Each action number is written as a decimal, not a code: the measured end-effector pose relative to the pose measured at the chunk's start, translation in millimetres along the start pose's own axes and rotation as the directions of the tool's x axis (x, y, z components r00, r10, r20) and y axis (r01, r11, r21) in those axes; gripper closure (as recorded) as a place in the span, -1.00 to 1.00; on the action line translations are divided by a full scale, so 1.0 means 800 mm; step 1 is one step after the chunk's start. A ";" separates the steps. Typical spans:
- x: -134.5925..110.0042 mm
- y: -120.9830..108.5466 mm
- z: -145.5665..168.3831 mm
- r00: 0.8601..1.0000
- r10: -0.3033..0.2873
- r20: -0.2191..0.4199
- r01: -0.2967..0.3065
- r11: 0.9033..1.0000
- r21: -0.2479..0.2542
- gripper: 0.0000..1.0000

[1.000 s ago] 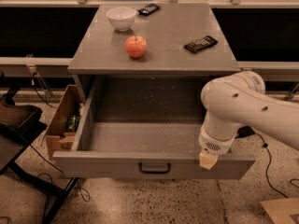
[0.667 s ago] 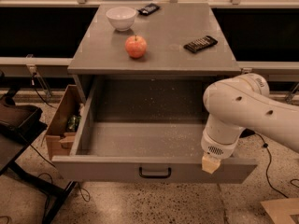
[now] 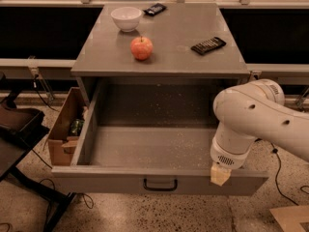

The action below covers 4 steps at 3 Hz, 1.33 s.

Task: Open top drawer

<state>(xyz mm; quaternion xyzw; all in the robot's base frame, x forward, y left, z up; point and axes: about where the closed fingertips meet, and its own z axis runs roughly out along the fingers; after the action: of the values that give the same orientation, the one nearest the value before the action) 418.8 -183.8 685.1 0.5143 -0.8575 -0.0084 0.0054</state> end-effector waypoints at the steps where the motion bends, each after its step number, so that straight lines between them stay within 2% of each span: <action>1: 0.000 0.000 0.000 1.000 0.000 0.000 0.000 1.000 0.000 0.25; 3: 0.000 0.000 0.000 1.000 0.000 0.000 0.000 1.000 0.000 -0.70; 4: 0.000 0.000 0.000 1.000 0.000 0.000 0.000 1.000 0.000 -1.00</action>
Offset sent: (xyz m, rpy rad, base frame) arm 0.0000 0.0000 0.0000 0.0000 0.0000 0.0000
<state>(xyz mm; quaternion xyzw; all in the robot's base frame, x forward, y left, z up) 418.7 -183.8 685.2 0.5143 -0.8575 -0.0083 0.0054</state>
